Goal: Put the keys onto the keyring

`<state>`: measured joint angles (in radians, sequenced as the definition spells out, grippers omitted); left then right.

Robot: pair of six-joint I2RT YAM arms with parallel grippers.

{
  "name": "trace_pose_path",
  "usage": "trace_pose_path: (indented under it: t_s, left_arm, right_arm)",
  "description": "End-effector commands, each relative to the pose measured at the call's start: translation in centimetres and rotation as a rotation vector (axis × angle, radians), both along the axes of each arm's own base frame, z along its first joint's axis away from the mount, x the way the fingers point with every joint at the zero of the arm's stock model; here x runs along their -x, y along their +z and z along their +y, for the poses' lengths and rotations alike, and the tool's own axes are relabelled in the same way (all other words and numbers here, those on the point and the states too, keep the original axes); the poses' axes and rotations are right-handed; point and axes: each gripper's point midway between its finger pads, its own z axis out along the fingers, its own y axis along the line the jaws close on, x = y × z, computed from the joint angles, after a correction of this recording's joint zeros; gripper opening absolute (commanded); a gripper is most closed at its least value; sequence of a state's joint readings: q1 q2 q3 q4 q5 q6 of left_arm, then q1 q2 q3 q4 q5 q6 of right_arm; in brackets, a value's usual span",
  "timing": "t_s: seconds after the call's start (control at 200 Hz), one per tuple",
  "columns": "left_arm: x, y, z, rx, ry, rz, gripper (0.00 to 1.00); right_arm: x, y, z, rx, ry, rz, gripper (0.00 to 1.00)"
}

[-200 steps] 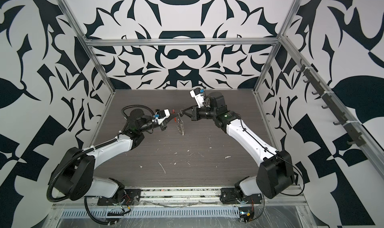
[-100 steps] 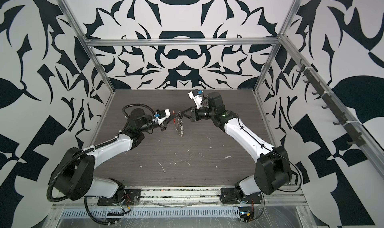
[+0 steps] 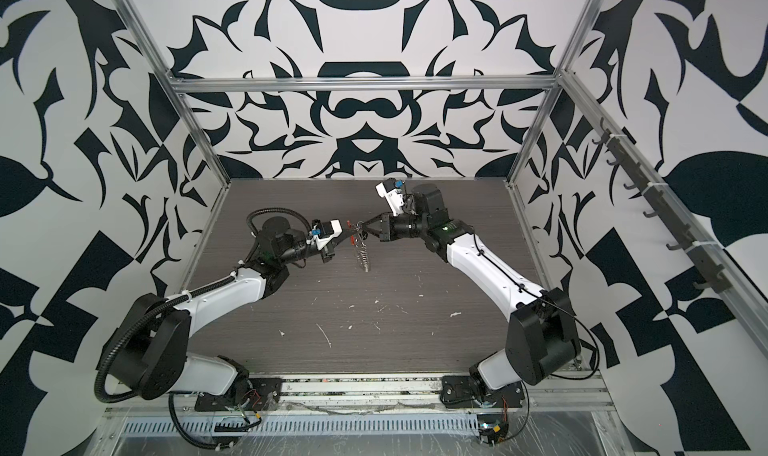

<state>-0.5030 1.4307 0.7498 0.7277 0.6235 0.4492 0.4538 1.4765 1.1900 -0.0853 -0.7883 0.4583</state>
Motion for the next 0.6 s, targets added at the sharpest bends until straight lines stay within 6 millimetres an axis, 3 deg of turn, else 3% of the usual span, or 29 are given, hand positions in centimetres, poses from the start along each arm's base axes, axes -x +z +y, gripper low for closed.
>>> trace_pose_path:
  t_s: [0.0,0.595]
  left_arm:
    - [0.2,2.4,-0.2,0.038,-0.015,-0.099,0.00]
    - [0.5,4.0,0.1,0.094,-0.004,-0.127,0.00]
  right_arm:
    - [-0.2,-0.1,0.0,0.002,-0.019,0.005,0.00]
    - [0.2,-2.3,-0.5,0.024,-0.036,0.053,0.00]
